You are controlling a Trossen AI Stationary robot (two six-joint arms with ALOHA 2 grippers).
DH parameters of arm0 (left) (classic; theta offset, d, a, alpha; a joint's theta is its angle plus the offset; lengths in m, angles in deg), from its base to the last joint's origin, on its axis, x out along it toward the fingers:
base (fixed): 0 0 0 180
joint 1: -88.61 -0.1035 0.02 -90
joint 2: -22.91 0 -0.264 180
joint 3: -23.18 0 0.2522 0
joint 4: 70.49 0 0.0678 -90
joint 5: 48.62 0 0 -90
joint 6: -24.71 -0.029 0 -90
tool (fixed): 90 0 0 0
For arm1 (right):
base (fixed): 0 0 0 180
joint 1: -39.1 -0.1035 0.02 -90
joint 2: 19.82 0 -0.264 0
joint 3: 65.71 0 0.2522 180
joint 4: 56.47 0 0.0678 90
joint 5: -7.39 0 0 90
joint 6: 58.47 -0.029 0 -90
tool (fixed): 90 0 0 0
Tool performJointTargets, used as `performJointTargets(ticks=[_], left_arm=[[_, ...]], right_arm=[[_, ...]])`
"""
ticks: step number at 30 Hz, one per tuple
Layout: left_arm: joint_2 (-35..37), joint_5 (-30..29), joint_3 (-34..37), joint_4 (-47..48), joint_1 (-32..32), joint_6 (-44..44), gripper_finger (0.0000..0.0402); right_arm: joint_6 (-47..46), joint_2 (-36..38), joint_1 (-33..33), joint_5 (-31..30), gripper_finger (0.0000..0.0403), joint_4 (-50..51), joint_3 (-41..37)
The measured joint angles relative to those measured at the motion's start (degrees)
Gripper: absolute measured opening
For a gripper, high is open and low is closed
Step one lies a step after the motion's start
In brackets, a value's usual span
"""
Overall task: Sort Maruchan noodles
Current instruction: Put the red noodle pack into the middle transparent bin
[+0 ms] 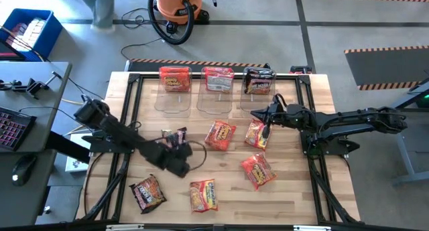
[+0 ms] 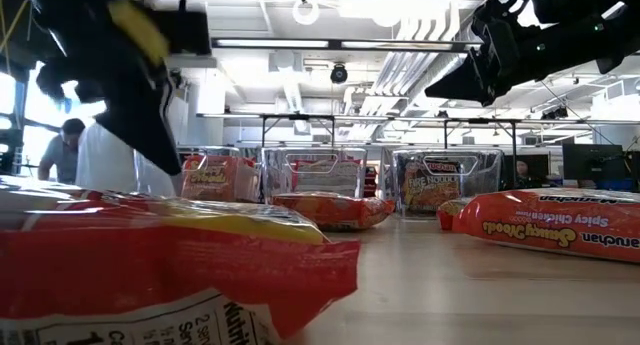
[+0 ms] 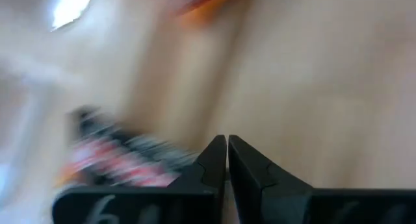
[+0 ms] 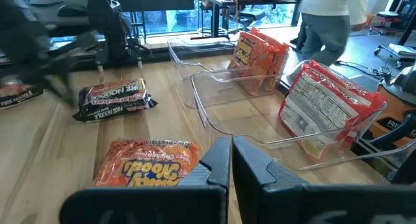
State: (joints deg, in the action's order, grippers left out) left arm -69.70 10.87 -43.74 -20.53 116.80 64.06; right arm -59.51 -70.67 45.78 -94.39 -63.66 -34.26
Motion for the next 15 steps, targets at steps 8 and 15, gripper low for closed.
performJointTargets(ticks=[8, 15], left_arm=[[-1.07, 8.49, -0.17, -33.22, 5.96, -11.41, 0.0010], [-6.42, 17.25, -0.11, -42.51, 6.76, -14.18, 0.0010]], right_arm=[[0.00, -0.02, 0.00, 0.24, 0.0000, -0.08, 0.00], [-0.46, 0.00, 0.01, 1.42, 0.0000, -0.35, 0.00]])
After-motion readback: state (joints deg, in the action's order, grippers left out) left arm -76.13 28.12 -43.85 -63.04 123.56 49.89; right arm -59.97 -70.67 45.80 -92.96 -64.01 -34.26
